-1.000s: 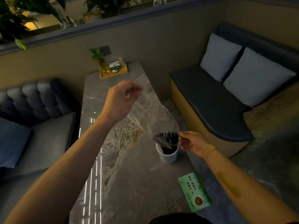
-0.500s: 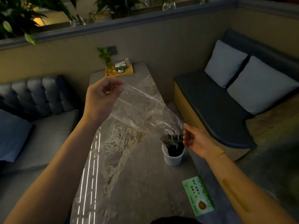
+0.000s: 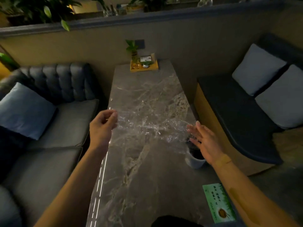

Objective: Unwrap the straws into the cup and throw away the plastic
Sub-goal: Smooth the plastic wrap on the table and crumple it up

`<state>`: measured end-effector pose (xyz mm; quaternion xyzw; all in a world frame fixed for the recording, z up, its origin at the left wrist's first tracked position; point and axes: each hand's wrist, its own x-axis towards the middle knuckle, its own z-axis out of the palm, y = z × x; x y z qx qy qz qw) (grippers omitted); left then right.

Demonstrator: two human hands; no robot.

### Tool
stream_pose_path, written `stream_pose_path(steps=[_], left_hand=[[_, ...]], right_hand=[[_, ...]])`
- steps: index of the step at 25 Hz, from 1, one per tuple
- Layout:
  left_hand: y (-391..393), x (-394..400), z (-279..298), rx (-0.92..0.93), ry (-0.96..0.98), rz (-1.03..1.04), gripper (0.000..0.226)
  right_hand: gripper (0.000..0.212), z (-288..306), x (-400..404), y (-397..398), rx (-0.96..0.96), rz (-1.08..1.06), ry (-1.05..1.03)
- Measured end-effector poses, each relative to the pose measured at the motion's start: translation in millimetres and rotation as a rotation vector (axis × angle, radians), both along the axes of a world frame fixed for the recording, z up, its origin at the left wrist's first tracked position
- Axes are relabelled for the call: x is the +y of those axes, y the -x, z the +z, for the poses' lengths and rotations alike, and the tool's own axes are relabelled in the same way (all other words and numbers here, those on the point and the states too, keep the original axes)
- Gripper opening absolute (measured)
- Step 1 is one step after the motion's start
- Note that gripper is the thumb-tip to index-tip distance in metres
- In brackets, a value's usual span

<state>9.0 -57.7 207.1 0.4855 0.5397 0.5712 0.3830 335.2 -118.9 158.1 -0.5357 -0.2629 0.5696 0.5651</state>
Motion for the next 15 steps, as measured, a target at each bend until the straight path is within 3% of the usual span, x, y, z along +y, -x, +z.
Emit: stream_pose_path(steps=[3, 6, 10, 15], left_hand=[[24, -20, -38, -0.138, 0.16, 0.072, 0.004], [43, -43, -69, -0.162, 0.265, 0.158, 0.003], [64, -72, -106, -0.007, 0.355, 0.22, 0.006], [91, -98, -153, 0.313, 0.429, 0.203, 0.014]], right_hand=[[0.015, -8, -4, 24, -0.041, 0.078, 0.012], [0.026, -26, -9, 47, -0.101, 0.101, 0.061], [0.034, -57, -19, 74, -0.129, 0.102, 0.175], [0.013, -108, -36, 99, -0.348, 0.103, 0.282]])
